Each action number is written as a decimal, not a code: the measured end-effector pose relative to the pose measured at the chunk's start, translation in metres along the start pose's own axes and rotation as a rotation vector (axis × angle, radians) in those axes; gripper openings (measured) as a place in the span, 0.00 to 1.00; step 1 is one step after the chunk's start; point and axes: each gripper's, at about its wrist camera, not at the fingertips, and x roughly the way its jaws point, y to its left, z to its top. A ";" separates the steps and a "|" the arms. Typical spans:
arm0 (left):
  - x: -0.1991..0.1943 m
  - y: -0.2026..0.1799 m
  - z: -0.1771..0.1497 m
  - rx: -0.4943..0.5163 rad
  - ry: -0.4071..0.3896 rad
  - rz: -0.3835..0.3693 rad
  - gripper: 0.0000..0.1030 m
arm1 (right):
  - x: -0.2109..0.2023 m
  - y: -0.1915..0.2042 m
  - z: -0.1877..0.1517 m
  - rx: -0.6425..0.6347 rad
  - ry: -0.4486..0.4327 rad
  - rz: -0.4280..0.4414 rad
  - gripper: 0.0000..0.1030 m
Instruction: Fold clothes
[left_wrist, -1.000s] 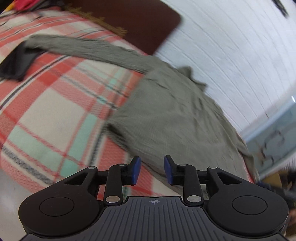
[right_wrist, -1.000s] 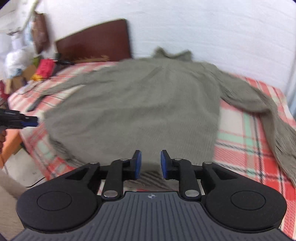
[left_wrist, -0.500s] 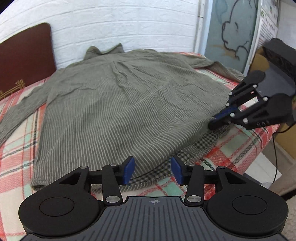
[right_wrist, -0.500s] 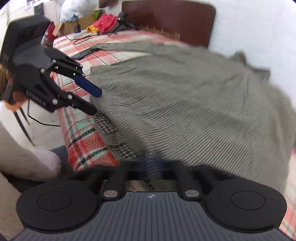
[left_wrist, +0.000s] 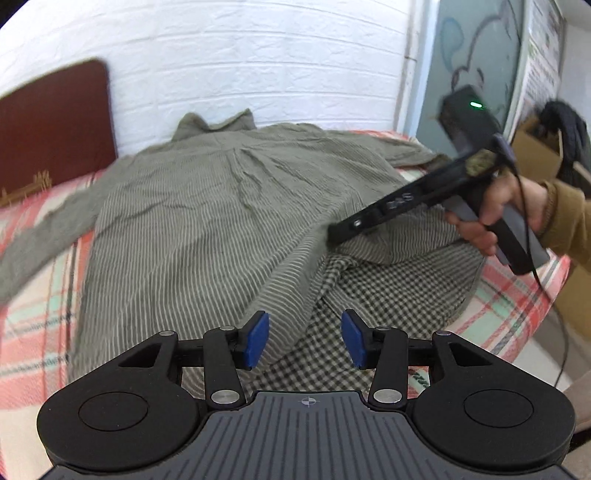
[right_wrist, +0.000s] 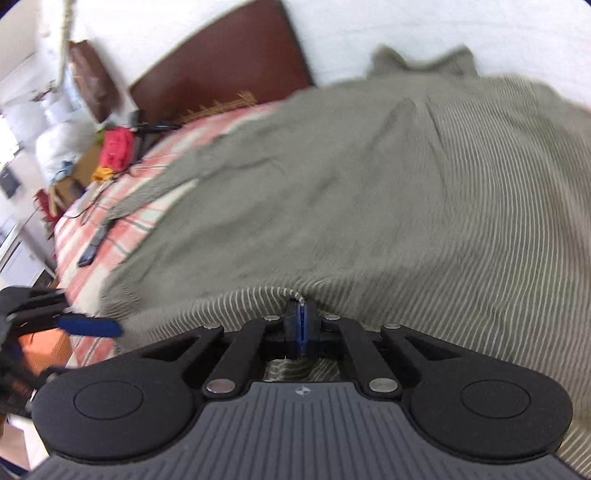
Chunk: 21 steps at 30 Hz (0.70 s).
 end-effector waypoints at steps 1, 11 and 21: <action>0.000 -0.005 0.000 0.029 -0.003 0.005 0.57 | 0.002 -0.002 -0.002 0.017 0.001 0.000 0.03; 0.039 -0.031 -0.002 0.288 0.102 0.129 0.51 | 0.007 -0.005 -0.002 0.047 -0.003 0.000 0.04; 0.057 -0.017 0.002 0.253 0.138 0.205 0.08 | 0.010 -0.005 -0.002 0.060 -0.004 -0.004 0.09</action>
